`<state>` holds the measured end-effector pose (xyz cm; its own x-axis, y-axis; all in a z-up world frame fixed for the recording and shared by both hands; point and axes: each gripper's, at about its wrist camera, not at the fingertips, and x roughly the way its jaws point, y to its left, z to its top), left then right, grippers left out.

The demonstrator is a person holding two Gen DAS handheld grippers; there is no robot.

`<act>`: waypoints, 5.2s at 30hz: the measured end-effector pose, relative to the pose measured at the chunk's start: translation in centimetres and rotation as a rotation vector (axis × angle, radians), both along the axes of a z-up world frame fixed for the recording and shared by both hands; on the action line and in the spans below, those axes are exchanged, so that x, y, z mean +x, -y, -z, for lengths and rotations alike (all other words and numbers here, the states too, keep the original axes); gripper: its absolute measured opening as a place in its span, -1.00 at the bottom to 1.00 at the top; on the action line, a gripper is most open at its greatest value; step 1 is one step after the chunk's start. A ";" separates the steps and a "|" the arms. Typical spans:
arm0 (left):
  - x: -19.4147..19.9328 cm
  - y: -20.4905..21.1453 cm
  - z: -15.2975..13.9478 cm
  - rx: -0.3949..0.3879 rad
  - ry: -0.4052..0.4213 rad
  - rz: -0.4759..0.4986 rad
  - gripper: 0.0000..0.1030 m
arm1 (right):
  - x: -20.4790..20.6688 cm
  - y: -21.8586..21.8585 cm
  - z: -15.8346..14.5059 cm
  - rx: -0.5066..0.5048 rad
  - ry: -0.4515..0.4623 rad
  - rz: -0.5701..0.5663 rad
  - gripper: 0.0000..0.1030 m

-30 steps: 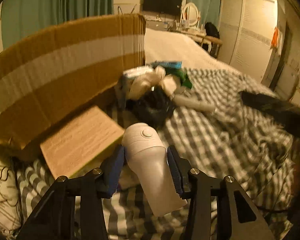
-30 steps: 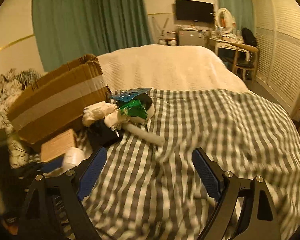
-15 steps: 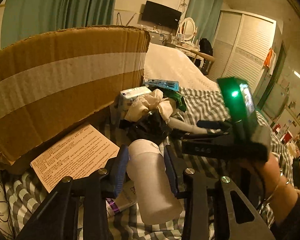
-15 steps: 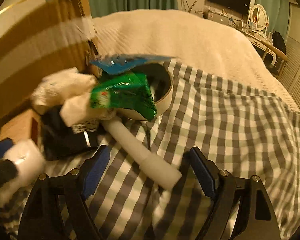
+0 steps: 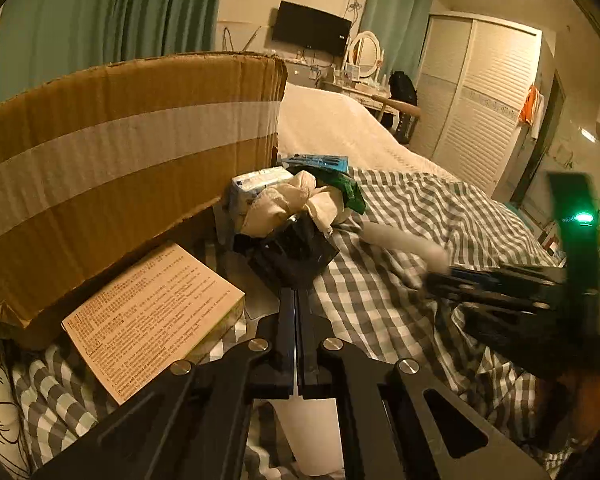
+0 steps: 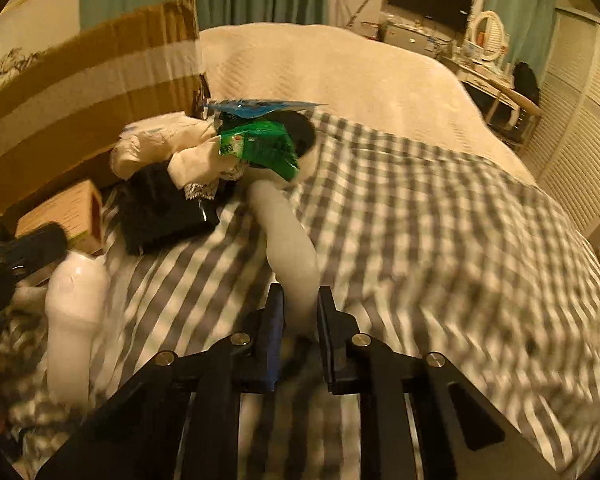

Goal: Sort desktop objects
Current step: 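Grasp the white rod with the right tool while the left holds the bottle, then carry the bottle and white rod over the cardboard box and release both, then grasp the beige printed box with the left tool, then lift the beige printed box with the left tool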

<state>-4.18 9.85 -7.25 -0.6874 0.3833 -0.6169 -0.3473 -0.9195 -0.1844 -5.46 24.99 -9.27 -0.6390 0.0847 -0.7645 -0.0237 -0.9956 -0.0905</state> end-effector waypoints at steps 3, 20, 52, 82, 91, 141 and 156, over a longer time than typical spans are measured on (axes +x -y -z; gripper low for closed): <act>0.5 0.3 -0.2 0.020 0.013 0.019 -0.96 | 2.5 0.0 -1.2 -0.024 -0.011 0.044 -0.70; 1.4 -1.2 3.2 -0.072 0.123 0.039 -0.10 | 8.7 -0.7 -3.4 -0.119 -0.064 0.169 -0.76; 2.3 0.2 -0.4 0.022 0.021 0.030 -0.16 | 4.4 -2.9 2.4 -0.214 0.069 0.249 -0.72; -8.5 14.5 -9.5 0.014 -0.122 -0.296 0.51 | -10.5 12.9 -13.9 -0.363 -0.302 -0.207 0.20; -4.6 12.9 -13.0 -0.025 -0.193 -0.304 0.86 | -2.4 9.5 -17.5 -0.332 -0.362 -0.144 0.23; -0.8 -0.2 2.0 -0.273 0.002 0.197 1.00 | 5.7 4.0 -2.3 -0.296 -0.115 -0.011 0.35; -4.8 6.2 4.4 -0.057 0.226 -0.134 1.00 | 4.7 4.5 -0.8 -0.284 -0.055 -0.021 0.35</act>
<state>-8.99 3.64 -11.68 -0.5724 0.2587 -0.7781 -0.1777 -0.9655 -0.1904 -0.80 20.45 -8.48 -0.6794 -0.1415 -0.7200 0.0001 -0.9812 0.1928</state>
